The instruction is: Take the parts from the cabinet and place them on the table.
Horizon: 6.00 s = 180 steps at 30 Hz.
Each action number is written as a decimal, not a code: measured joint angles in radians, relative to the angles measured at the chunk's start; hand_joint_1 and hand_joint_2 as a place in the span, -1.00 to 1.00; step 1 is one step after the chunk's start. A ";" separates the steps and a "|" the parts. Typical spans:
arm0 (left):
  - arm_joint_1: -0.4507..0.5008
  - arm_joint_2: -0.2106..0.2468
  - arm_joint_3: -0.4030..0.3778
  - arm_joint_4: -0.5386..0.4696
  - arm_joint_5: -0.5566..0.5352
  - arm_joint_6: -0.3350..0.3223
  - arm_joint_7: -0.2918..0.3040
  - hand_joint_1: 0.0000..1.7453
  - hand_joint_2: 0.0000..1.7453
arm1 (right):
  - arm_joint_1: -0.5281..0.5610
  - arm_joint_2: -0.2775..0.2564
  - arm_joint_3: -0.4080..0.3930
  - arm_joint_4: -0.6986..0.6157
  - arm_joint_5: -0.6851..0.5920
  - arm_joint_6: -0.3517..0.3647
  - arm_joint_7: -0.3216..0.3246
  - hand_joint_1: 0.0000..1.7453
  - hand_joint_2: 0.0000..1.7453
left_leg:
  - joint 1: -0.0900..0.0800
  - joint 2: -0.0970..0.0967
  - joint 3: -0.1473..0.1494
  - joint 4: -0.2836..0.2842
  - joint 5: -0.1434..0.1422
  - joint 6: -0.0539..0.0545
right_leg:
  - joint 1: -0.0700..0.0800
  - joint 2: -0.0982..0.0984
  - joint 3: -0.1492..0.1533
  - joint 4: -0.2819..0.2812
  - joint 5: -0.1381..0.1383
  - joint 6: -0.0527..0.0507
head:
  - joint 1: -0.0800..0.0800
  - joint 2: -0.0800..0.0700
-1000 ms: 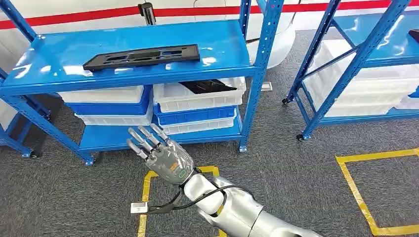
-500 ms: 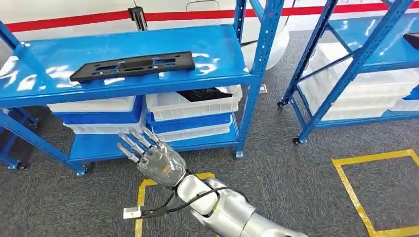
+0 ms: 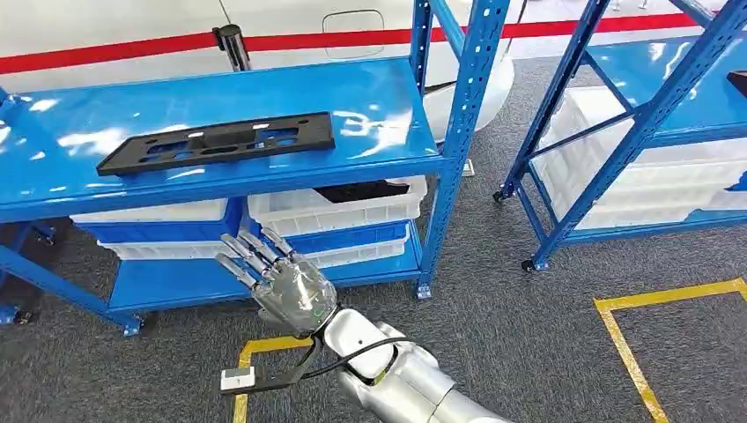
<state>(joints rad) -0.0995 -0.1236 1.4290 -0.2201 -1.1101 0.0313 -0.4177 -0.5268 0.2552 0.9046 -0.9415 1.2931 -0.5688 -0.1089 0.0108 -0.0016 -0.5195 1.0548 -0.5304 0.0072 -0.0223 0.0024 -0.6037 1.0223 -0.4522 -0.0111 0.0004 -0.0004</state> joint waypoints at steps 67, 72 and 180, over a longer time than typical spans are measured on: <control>0.012 -0.013 -0.003 0.008 -0.002 0.080 -0.027 -1.00 -1.00 | 0.070 0.014 -0.132 0.023 0.051 -0.117 0.071 -1.00 1.00 | 0.006 -0.066 -0.096 -0.042 0.103 0.017 | 0.021 0.020 0.040 -0.009 -0.028 0.015 | 0.000 0.000; 0.012 -0.013 -0.004 0.008 -0.003 0.074 -0.021 -1.00 -1.00 | 0.090 0.005 -0.233 -0.023 0.203 -0.118 0.170 -1.00 1.00 | 0.008 -0.066 -0.096 -0.043 0.103 0.003 | 0.023 0.021 0.040 -0.008 -0.029 0.013 | 0.001 0.000; 0.012 -0.035 -0.019 0.007 0.004 0.046 -0.019 -1.00 -1.00 | 0.096 -0.175 -0.085 -0.133 0.276 -0.082 0.566 -1.00 1.00 | 0.017 0.009 -0.125 -0.021 0.085 -0.015 | 0.007 -0.002 0.102 -0.021 -0.074 0.029 | -0.010 0.000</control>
<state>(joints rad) -0.0877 -0.1591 1.4103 -0.2132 -1.1059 0.0775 -0.4368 -0.4303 0.0805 0.8198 -1.0742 1.5694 -0.6508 0.4570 0.0273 0.0074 -0.6445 1.0342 -0.4453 -0.0080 -0.0153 0.0002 -0.5018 1.0012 -0.5262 0.0174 -0.0095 -0.0004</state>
